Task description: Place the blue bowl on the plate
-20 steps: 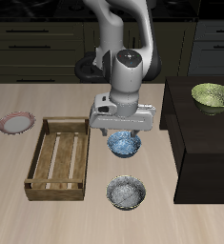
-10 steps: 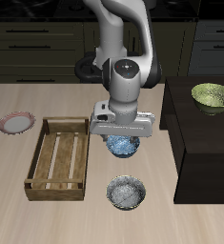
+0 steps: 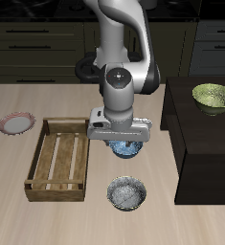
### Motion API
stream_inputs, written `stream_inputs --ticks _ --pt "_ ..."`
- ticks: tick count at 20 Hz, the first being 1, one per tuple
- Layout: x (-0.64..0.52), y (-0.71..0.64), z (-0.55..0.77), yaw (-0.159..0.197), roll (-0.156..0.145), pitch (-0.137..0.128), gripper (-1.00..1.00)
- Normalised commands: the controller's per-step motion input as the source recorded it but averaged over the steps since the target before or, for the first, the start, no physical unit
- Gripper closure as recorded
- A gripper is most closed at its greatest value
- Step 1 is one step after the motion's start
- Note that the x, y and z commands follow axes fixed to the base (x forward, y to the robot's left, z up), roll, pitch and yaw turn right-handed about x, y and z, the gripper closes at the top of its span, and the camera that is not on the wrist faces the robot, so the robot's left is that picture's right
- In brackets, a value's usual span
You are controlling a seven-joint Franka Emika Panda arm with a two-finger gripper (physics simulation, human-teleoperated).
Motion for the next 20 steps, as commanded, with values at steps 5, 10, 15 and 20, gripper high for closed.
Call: stream_inputs --ticks 5,10,15,20 --pt "-0.03 -0.05 0.08 -0.011 0.013 -0.005 1.00" --pt "-0.08 0.01 0.21 -0.010 0.033 -0.047 1.00" --pt "-0.19 0.09 0.27 0.012 0.046 -0.035 1.00" --pt "-0.26 0.01 0.30 0.031 0.033 -0.038 1.00"
